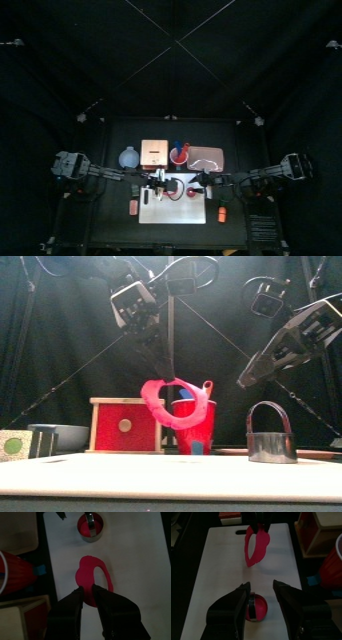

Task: Get the cutter from the drawer then cut the dough then place the extra dough in the bowl
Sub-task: Place the extra dough in the bowl

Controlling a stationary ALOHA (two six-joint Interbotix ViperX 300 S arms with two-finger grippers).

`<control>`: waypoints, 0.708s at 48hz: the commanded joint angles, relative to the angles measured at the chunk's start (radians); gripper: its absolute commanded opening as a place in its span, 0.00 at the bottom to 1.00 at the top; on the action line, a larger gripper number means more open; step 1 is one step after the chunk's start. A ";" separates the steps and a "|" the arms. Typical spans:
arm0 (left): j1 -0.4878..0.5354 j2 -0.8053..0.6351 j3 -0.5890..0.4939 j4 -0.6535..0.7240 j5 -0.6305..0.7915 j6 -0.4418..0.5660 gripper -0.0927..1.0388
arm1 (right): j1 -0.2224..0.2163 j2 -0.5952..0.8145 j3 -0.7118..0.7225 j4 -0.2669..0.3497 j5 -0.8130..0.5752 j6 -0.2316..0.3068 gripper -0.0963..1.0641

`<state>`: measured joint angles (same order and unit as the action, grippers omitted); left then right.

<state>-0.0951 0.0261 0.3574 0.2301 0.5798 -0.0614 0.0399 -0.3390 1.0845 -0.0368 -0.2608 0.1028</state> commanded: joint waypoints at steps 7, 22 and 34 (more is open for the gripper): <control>0.044 -0.173 0.021 0.123 0.029 -0.052 0.63 | -0.003 -0.011 -0.008 0.002 -0.003 0.002 0.76; 0.126 -0.367 0.153 0.218 0.060 -0.101 0.63 | -0.005 -0.011 -0.008 0.002 -0.003 0.002 0.76; 0.233 -0.617 0.305 0.298 0.058 -0.166 0.63 | -0.006 -0.011 -0.006 0.002 0.002 0.002 0.76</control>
<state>0.1104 -0.5108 0.6427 0.5077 0.6443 -0.2148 0.0383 -0.3375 1.0876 -0.0353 -0.2577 0.1043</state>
